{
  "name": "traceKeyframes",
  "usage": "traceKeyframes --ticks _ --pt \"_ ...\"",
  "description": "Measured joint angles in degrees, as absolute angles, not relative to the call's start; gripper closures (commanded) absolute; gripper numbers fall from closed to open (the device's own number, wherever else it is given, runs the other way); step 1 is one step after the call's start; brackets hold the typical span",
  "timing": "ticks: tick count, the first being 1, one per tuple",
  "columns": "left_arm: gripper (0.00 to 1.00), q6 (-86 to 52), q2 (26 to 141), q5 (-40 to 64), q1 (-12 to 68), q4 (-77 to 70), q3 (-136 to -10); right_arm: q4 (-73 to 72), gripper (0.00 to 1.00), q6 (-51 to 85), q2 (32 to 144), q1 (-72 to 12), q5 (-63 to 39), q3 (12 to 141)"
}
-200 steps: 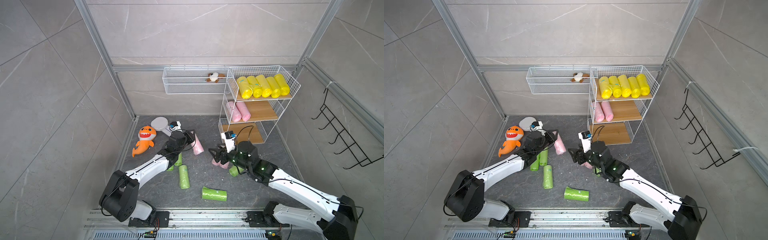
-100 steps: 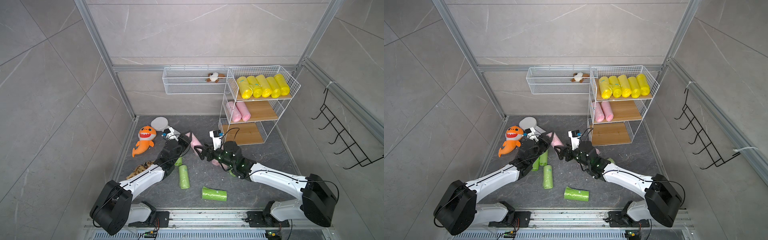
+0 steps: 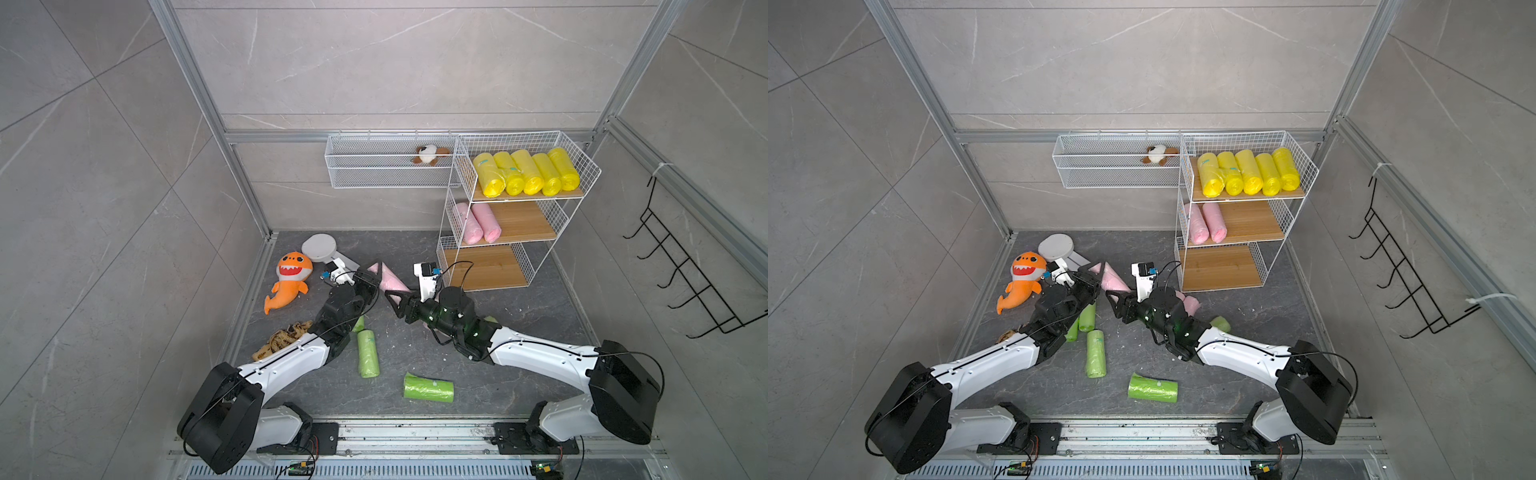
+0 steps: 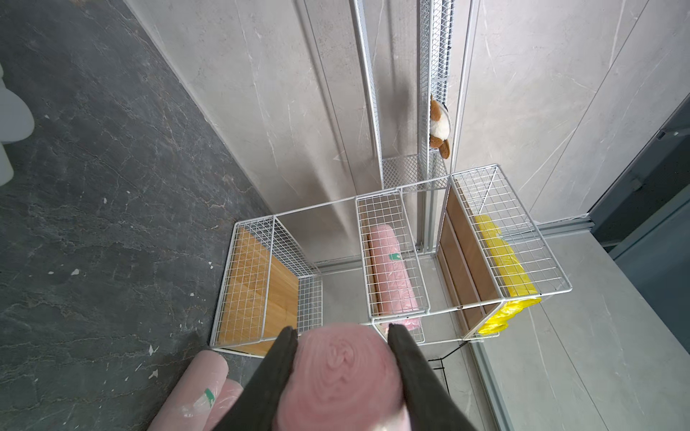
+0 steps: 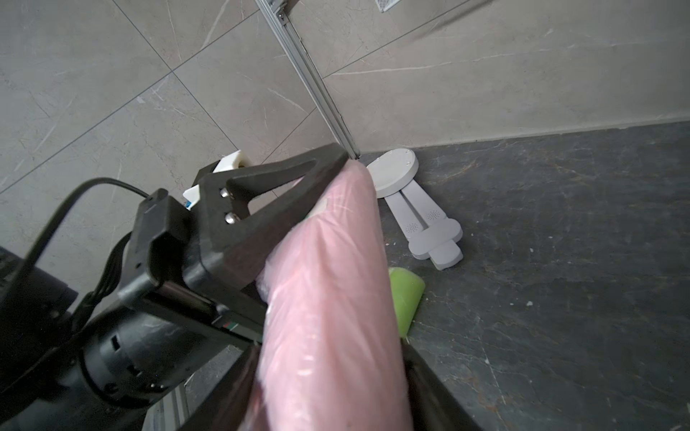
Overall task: Sort the rolls of trash bags by color and place them on the shelf
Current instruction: Place the roll of trash bags on the shelf.
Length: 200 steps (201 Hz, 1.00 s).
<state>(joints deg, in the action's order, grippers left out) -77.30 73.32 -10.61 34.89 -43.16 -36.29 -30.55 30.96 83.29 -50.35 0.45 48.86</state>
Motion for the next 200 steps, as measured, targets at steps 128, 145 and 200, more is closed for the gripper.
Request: traceKeyframes --ticks 128,145,200 --pt "0.20 -67.5 70.7 -14.5 35.1 -38.8 -35.7 -14.5 0.69 25.2 72.4 -43.5 -1.9 48.9" --pt "0.20 -63.8 70.5 -14.7 35.0 -36.8 -36.2 -8.3 0.70 23.9 68.0 -39.8 -4.1 49.0" --pt "0.20 -50.0 71.7 -10.7 34.9 -29.1 -45.1 18.6 0.70 17.6 58.1 -30.1 -7.6 57.5"
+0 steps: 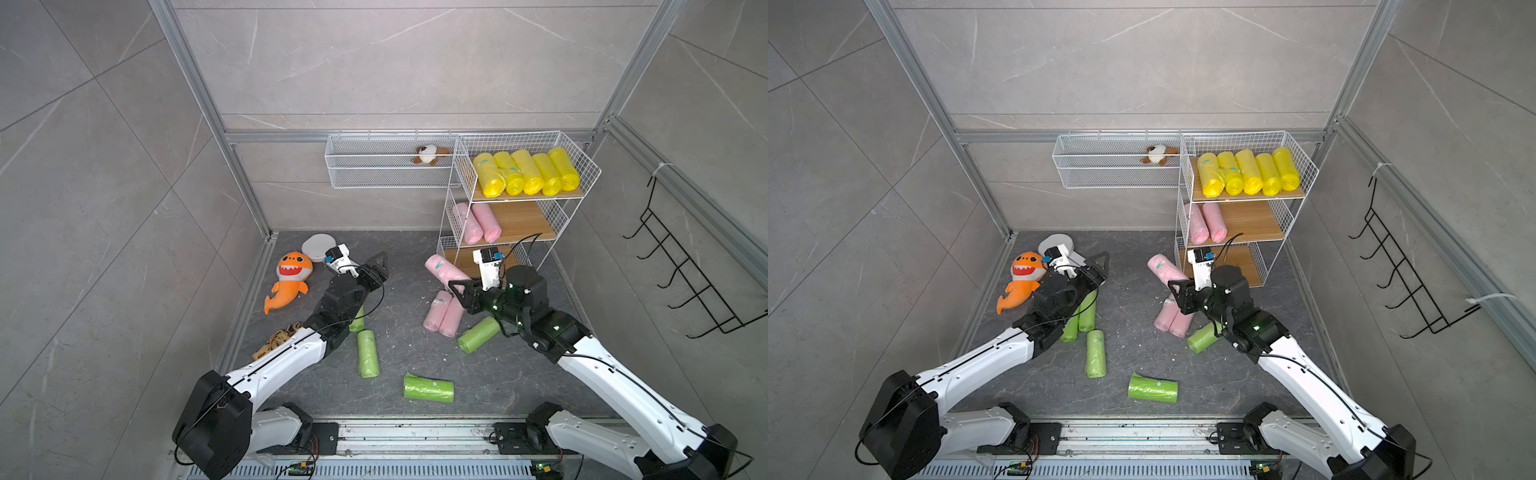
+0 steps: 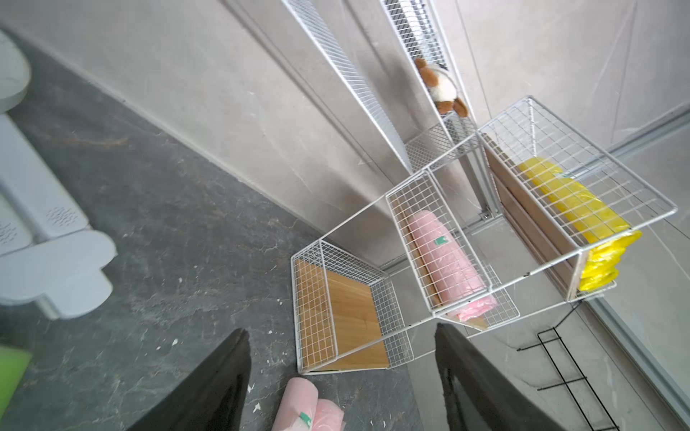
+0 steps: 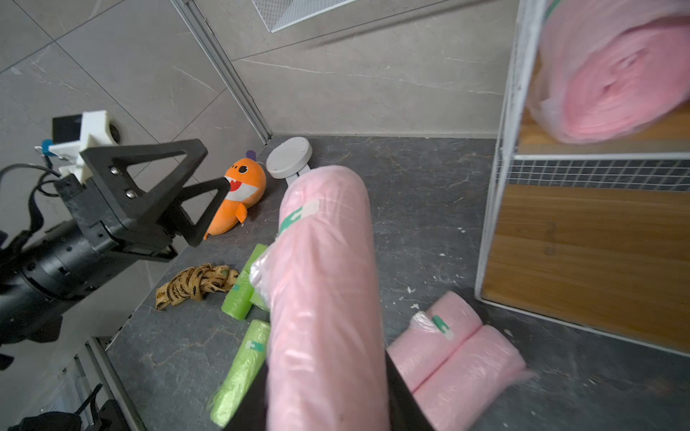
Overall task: Sort the rolls of trash bags by color and place them on the shelf
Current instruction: Place the roll of trash bags on the shelf.
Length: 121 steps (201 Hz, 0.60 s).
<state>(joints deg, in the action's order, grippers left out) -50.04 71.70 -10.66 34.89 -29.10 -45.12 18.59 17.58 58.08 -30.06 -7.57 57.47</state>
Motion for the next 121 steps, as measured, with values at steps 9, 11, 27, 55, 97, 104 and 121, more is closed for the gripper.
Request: traceKeyframes --ticks 9,11,27,55,97,104,121 --pt "0.19 -48.5 72.2 -9.8 34.9 -28.5 -46.5 22.7 0.70 16.6 57.6 -28.8 -7.6 59.4" --pt "0.20 -48.2 72.3 -9.7 34.9 -28.4 -46.7 23.6 0.70 16.3 57.5 -28.5 -7.5 59.9" --pt "0.19 -46.6 73.3 -8.3 34.9 -28.2 -47.8 30.0 0.70 14.7 56.9 -26.2 -6.9 62.7" --pt "0.19 -45.1 75.4 -5.8 34.9 -27.3 -48.1 38.5 0.70 12.5 56.5 -21.7 -5.4 66.4" --pt "0.19 -44.6 76.2 -3.9 34.9 -25.5 -48.1 45.3 0.71 10.9 56.4 -13.4 -5.2 70.8" --pt "0.19 -44.5 76.2 -3.8 34.9 -25.5 -48.1 45.6 0.71 10.8 56.4 -11.9 -5.2 71.4" --pt "0.19 -44.5 76.2 -3.2 34.9 -25.5 -48.1 45.6 0.71 10.7 56.7 -8.0 -5.7 72.7"
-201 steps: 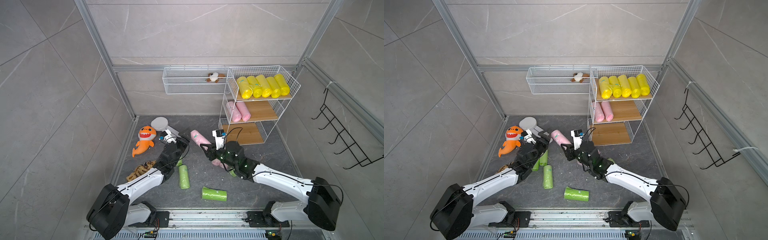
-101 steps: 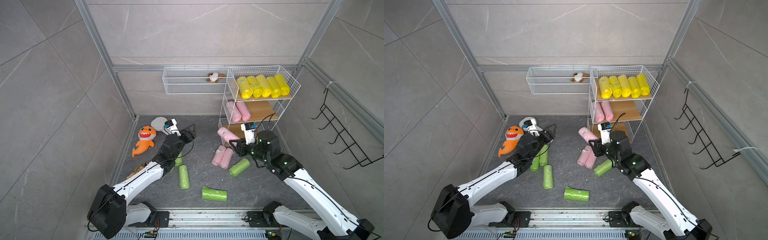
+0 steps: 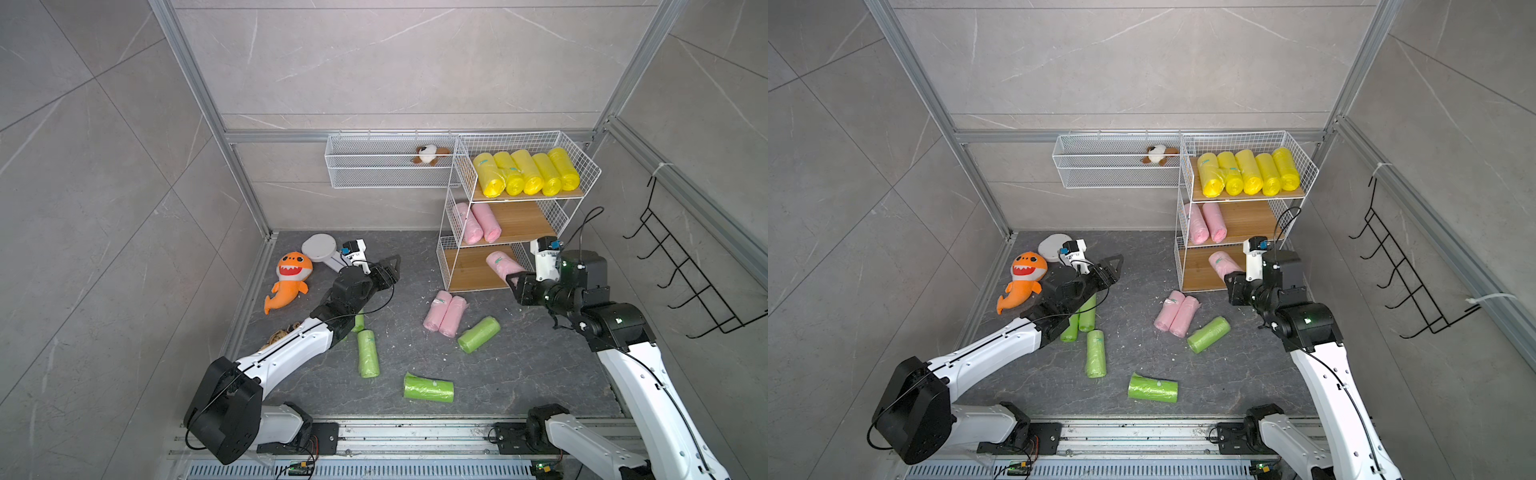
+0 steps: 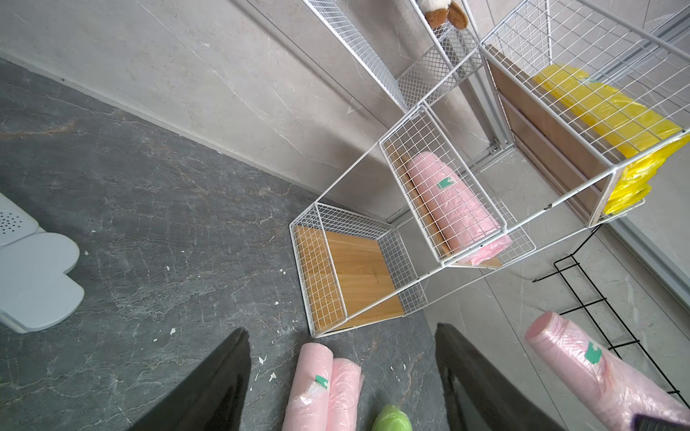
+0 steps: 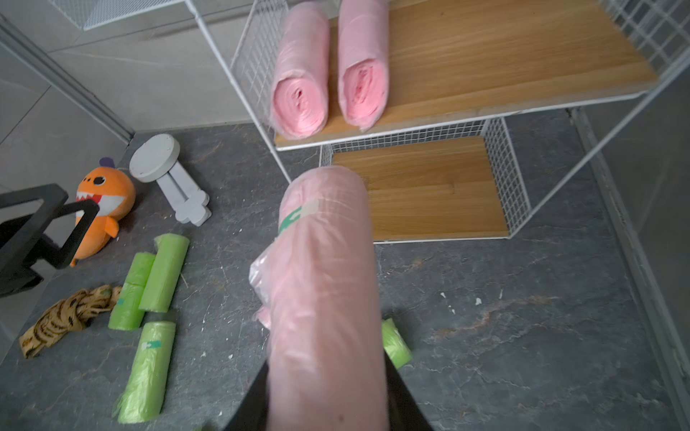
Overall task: Sort the rolls of trash bags by color and place them on the shelf
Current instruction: Place the roll of trash bags on the shelf.
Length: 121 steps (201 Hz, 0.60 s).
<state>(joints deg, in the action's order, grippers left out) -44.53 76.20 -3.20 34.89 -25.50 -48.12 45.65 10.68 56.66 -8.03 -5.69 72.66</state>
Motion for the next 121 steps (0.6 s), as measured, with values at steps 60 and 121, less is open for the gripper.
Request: traceKeyframes --ticks 60,121 --pt "0.19 -44.2 76.5 1.5 34.9 -25.3 -48.6 42.1 0.71 11.0 61.1 2.0 -7.8 74.8" --pt "0.19 -43.2 79.4 9.2 34.9 -25.1 -50.8 27.1 0.70 13.1 65.9 3.0 -9.8 72.6"
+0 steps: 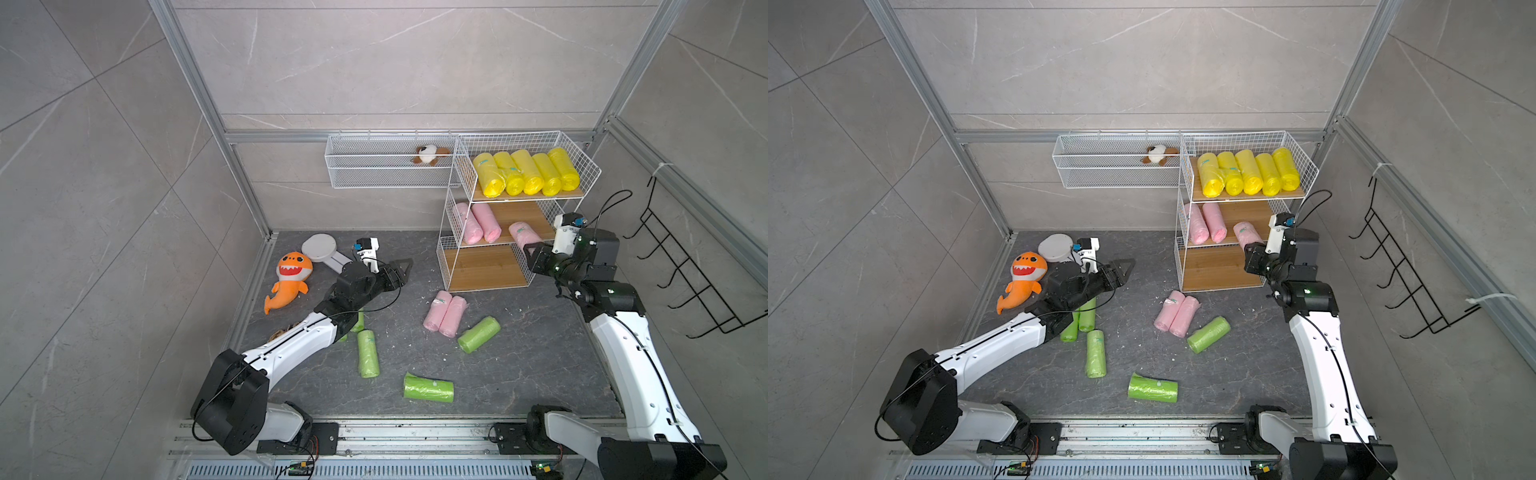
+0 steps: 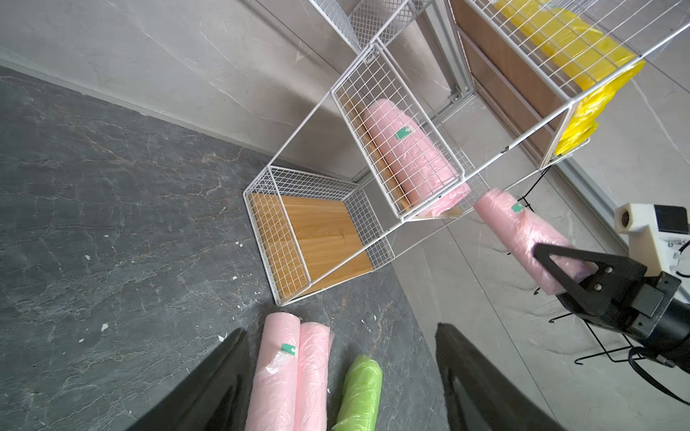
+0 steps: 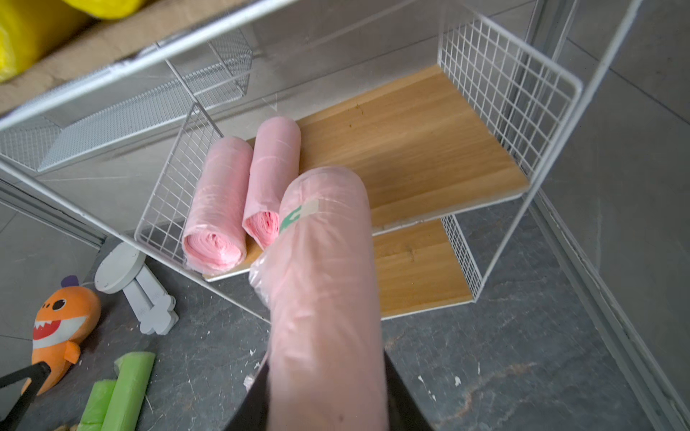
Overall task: Sort the rolls of trash bags by color and place them on the shelf
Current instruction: Place the roll of trash bags on the shelf.
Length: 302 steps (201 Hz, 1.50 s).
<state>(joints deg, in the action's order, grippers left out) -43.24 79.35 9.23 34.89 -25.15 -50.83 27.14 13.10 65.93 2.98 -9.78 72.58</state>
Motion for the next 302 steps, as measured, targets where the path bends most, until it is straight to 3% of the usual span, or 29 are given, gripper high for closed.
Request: traceKeyframes --ticks 109,190,302 --pt "0.19 -43.3 81.1 11.2 35.7 -24.6 -52.1 1.4 0.70 13.7 73.8 3.0 -9.9 64.3" --pt "0.19 -43.3 82.7 11.1 37.2 -23.7 -53.0 -8.4 0.68 15.0 79.8 3.0 -11.4 63.3" --pt "0.19 -43.3 82.9 10.7 39.2 -21.7 -54.5 -14.1 0.54 17.0 85.8 0.2 -10.5 63.4"
